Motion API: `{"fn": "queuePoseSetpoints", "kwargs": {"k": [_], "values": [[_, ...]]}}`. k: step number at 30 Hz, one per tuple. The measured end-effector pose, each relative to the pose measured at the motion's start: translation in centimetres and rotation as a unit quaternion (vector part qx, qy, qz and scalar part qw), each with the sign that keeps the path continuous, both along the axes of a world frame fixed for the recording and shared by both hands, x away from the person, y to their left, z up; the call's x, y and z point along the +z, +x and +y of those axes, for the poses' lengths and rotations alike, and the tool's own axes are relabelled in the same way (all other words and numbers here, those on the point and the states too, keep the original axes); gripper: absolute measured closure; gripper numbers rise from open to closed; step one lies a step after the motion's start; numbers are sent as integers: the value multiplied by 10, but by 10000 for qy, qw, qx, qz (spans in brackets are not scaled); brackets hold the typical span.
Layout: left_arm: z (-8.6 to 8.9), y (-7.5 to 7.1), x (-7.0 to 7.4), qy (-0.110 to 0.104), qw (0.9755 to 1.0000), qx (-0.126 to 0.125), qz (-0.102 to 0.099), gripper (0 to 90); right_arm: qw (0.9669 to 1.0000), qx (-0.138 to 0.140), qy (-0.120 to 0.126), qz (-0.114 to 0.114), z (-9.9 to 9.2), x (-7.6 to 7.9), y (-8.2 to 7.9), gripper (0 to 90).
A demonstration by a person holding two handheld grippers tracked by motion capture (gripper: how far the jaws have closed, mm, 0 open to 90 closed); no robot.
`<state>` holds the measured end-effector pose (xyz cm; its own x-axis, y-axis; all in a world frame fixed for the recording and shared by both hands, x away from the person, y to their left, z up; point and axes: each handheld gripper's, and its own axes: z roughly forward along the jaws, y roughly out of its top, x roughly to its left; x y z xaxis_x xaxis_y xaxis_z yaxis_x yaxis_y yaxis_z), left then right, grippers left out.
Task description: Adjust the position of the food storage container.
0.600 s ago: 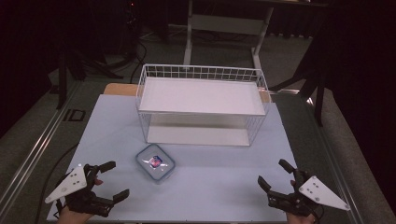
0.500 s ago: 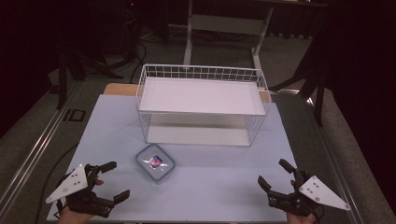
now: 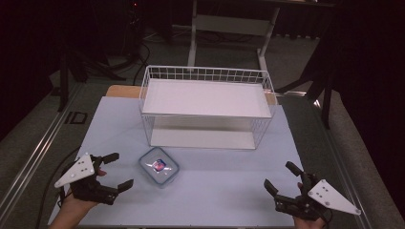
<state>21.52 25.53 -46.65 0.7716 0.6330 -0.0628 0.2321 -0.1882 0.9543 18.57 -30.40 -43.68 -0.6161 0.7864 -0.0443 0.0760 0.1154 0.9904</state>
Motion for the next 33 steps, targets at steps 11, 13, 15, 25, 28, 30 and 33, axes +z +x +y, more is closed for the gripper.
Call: {"fn": "queuePoseSetpoints", "kwargs": {"k": [11, 13, 15, 25, 28, 30, 33], "values": [[1, 38, -17, 190, 9992, 35, 364, 362, 10000, -7, -54, 1, 0, 3, -3, 111], [3, 44, -19, 224, 9989, 100, 394, 456, 10000, 11, -61, 24, 0, 3, -2, 111], [3, 49, -22, 289, 9987, 217, 358, 546, 10000, 19, -66, 28, 0, 2, -3, 111], [-2, 78, -39, 722, 9946, 520, 538, 900, 9997, 218, -81, 96, 5, 1, -4, 111], [-4, 82, -45, 737, 9941, 585, 546, 900, 9997, 238, -52, 76, 5, 1, -5, 111], [-4, 85, -49, 800, 9932, 584, 610, 900, 9997, 238, -52, 61, 5, 1, -5, 111], [-4, 89, -57, 873, 9916, 500, 810, 900, 9996, 240, -74, 95, 6, 0, -5, 111]]}}
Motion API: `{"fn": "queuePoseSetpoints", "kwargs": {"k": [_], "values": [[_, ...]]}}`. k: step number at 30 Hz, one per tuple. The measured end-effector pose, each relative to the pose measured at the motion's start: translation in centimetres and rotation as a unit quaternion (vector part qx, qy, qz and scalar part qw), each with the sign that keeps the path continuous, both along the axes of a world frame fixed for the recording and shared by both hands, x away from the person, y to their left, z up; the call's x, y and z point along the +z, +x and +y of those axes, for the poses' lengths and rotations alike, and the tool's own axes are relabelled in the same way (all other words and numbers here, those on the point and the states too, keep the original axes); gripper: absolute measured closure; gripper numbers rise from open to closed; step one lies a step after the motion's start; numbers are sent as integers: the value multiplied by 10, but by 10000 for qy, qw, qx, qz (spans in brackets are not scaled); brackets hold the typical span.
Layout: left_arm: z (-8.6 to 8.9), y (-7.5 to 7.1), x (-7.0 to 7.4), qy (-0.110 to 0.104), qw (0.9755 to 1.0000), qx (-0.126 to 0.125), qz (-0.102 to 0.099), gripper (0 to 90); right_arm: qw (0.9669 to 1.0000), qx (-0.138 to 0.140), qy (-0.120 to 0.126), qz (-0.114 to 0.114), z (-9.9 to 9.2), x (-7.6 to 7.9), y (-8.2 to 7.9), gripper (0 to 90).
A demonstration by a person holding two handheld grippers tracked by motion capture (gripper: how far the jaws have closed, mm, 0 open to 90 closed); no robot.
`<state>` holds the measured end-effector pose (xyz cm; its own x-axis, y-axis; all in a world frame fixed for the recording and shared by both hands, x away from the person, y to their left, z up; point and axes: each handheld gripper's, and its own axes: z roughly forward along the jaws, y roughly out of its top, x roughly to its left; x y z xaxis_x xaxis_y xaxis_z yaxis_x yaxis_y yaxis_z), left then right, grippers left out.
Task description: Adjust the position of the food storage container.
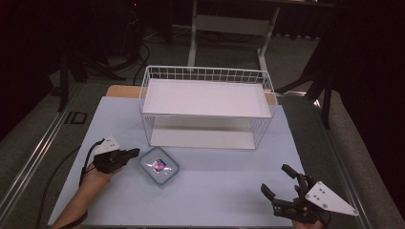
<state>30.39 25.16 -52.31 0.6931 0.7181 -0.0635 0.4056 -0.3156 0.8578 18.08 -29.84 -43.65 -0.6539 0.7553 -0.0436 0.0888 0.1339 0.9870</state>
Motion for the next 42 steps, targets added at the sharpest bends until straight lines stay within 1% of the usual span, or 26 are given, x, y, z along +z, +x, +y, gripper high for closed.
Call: {"fn": "queuePoseSetpoints", "kwargs": {"k": [2, 3, 5, 6, 7, 10, 11, 13, 17, 19, 20, 21, 24, 26, 28, 29, 30, 32, 33, 34, 35, 36, 37, 38, 39, 42], "values": [[-1, 1, -4, 104, 9999, -68, 72, 900, 10000, 14, -12, 5, 0, 0, 0, 111], [-3, 1, -5, 90, 9998, -122, 126, 900, 10000, 19, -26, 16, 1, -1, 0, 111], [-5, 0, -8, 142, 9997, -124, 139, 900, 10000, 17, -34, 33, 1, -1, 1, 111], [-4, 1, -8, 88, 9997, -139, 180, 900, 10000, 37, -11, 43, 1, -1, 1, 111], [-4, 0, -8, 65, 9997, -140, 167, 900, 10000, 31, -17, 52, 1, -1, 1, 111], [-5, -4, -6, 128, 9996, -184, 157, 900, 10000, 40, -20, 46, 2, -2, 0, 112], [-5, -6, -5, 107, 9996, -190, 177, 900, 10000, 33, -29, 50, 2, -2, 1, 111], [-6, -9, -5, 155, 9994, -251, 200, 900, 10000, 39, 6, 63, 1, -2, 2, 112], [-13, -17, -7, 118, 9988, -400, 274, 900, 9999, 45, 30, 117, 1, -3, 3, 111], [-15, -19, -7, 90, 9986, -426, 313, 900, 9999, 37, 20, 129, 1, -3, 3, 112], [-22, -24, -7, 108, 9977, -565, 346, 900, 9999, 32, 27, 132, 1, -3, 3, 111], [-25, -25, -7, 94, 9971, -649, 384, 900, 9999, 37, 18, 134, 1, -3, 3, 112], [-35, -29, -6, 89, 9959, -809, 395, 900, 9999, 50, 19, 142, 2, -3, 3, 111], [-39, -28, -6, 198, 9964, -756, 315, 900, 9999, 52, -2, 120, 2, -3, 4, 111], [-38, -24, -8, 178, 9973, -630, 330, 900, 9999, 56, -2, 130, 2, -3, 4, 112], [-37, -21, -10, 167, 9974, -601, 360, 900, 9999, 56, -2, 126, 2, -3, 3, 112], [-38, -19, -11, 200, 9974, -585, 380, 900, 9999, 58, 10, 124, 2, -3, 3, 112], [-41, -17, -15, 155, 9968, -634, 454, 900, 9999, 34, -6, 112, 1, -3, 3, 112], [-43, -18, -15, 189, 9967, -652, 449, 900, 9999, 25, 3, 105, 1, -3, 2, 112], [-44, -18, -15, 120, 9964, -680, 486, 900, 9999, 22, -1, 112, 0, -3, 1, 112], [-45, -19, -15, 104, 9963, -700, 493, 900, 9999, 13, 6, 110, 0, -3, 1, 112], [-46, -21, -14, 143, 9962, -706, 482, 900, 9999, 26, 14, 101, 0, -3, 1, 112], [-48, -23, -14, 137, 9956, -761, 535, 900, 9999, 24, 28, 98, -1, -3, 1, 112], [-48, -23, -14, 137, 9956, -761, 535, 900, 9999, 24, 28, 98, -1, -3, 1, 112], [-52, -28, -13, 168, 9952, -788, 559, 900, 10000, 10, 19, 97, -1, -2, 1, 112], [-59, -35, -13, 171, 9943, -879, 586, 900, 9999, 16, 28, 130, -1, -3, 2, 112]]}}
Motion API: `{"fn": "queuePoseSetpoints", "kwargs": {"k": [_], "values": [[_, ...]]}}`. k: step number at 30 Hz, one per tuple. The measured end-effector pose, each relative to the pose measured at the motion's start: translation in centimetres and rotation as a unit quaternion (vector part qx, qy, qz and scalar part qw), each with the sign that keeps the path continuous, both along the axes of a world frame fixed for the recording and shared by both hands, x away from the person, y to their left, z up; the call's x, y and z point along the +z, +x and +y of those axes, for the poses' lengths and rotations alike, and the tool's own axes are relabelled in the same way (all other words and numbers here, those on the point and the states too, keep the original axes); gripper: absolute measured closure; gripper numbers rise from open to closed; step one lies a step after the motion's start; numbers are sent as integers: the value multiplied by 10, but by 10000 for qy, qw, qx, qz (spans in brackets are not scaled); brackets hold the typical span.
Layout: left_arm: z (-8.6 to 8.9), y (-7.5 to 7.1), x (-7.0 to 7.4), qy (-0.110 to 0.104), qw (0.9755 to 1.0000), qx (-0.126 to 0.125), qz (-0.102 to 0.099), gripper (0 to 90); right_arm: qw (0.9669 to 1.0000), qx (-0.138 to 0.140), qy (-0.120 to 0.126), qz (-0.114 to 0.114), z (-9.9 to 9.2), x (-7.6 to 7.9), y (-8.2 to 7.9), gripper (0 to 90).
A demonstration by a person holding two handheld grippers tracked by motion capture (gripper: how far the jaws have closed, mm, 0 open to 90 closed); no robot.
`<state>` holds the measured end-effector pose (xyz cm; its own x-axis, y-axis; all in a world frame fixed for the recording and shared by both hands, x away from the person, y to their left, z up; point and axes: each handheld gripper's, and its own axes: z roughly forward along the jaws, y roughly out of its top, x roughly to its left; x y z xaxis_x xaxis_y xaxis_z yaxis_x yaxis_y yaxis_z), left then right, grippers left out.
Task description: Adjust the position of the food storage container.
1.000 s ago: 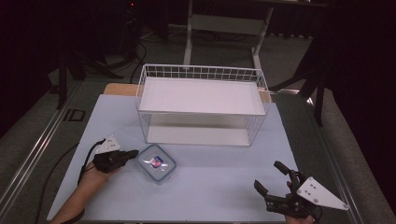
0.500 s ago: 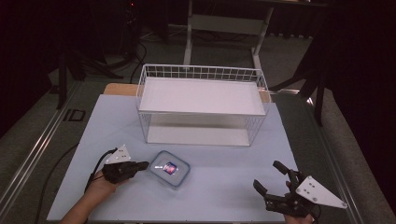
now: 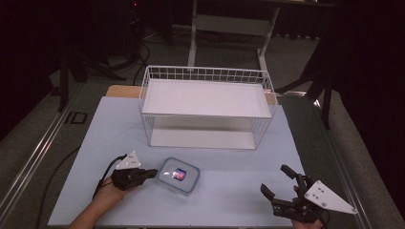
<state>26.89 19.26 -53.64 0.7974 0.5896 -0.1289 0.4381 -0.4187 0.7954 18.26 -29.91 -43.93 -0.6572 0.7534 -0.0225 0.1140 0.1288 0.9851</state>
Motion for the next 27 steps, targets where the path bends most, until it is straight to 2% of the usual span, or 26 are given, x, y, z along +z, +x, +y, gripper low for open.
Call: {"fn": "queuePoseSetpoints", "kwargs": {"k": [3, 4, 7, 10, 13, 15, 18, 19, 22, 24, 26, 27], "values": [[-9, -7, 1, -34, 9998, -168, 70, 900, 10000, 2, -11, -6, 0, 0, 0, 112], [-12, -8, 1, -128, 9995, -254, 142, 900, 10000, -4, -15, -9, 1, 0, 0, 112], [-20, -12, 3, -90, 9993, -335, 139, 900, 10000, 1, -11, 3, 0, 0, 0, 112], [-35, -14, 3, -96, 9985, -511, 142, 900, 10000, 2, -8, 34, 1, -1, 1, 112], [-41, -14, 1, -131, 9980, -587, 206, 900, 10000, 8, -30, 33, 1, -1, 1, 112], [-46, -14, -1, -61, 9977, -648, 198, 900, 10000, 14, -35, 46, 1, -2, 2, 112], [-46, -10, -3, 63, 9981, -580, 197, 900, 10000, 22, -4, 52, 1, -2, 2, 112], [-45, -7, -3, 102, 9986, -483, 185, 900, 10000, 13, -2, 62, 0, -2, 2, 112], [-43, 2, -4, -3, 9991, -344, 243, 900, 10000, 24, -3, 64, 0, -2, 2, 112], [-44, 4, -3, -91, 9990, -364, 263, 900, 10000, 32, -2, 63, 0, -2, 2, 112], [-48, 4, -2, -93, 9986, -432, 275, 900, 10000, 32, 3, 66, 0, -2, 2, 112], [-53, 3, -3, -20, 9984, -493, 271, 900, 10000, 23, 20, 78, 0, -2, 2, 112]]}}
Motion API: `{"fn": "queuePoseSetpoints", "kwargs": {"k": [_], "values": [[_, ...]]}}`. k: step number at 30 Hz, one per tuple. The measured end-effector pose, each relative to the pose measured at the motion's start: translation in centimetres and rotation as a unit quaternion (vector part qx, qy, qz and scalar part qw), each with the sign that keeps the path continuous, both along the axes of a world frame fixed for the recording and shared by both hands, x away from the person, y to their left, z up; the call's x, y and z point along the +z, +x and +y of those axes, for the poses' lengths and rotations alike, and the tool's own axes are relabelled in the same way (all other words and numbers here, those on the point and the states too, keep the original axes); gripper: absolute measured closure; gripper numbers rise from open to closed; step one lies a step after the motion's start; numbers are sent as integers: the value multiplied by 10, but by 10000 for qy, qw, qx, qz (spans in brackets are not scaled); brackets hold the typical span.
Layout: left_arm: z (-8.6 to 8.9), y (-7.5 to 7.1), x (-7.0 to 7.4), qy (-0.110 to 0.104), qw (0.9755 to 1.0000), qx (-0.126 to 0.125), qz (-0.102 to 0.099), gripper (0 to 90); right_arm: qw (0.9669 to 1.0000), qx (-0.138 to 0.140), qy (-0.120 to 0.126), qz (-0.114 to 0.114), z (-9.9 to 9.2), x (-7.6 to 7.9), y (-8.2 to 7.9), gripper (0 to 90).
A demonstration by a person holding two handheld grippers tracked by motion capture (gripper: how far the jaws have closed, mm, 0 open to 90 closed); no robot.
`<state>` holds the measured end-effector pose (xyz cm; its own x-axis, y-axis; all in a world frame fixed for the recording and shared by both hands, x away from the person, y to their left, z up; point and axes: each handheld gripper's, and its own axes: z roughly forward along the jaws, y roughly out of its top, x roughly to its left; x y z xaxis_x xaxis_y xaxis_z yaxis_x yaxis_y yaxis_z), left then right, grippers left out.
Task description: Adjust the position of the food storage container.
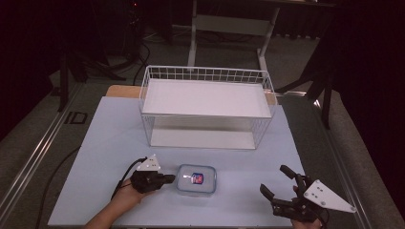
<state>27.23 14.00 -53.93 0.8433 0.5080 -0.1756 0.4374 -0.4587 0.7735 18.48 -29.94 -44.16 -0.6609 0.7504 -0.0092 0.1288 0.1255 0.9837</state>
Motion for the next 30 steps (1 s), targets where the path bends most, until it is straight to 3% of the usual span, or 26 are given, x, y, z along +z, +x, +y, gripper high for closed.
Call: {"fn": "queuePoseSetpoints", "kwargs": {"k": [14, 19, 30], "values": [[-16, 1, -2, -179, 9996, -152, 183, 900, 10000, 58, -43, 45, 1, -2, 1, 112], [-25, 0, -1, -67, 9996, -260, 103, 900, 9999, 90, -54, 64, 1, -3, 2, 112], [-37, 9, -4, -153, 9995, -241, 165, 900, 9997, 195, -138, 102, 6, -5, 1, 112]]}}
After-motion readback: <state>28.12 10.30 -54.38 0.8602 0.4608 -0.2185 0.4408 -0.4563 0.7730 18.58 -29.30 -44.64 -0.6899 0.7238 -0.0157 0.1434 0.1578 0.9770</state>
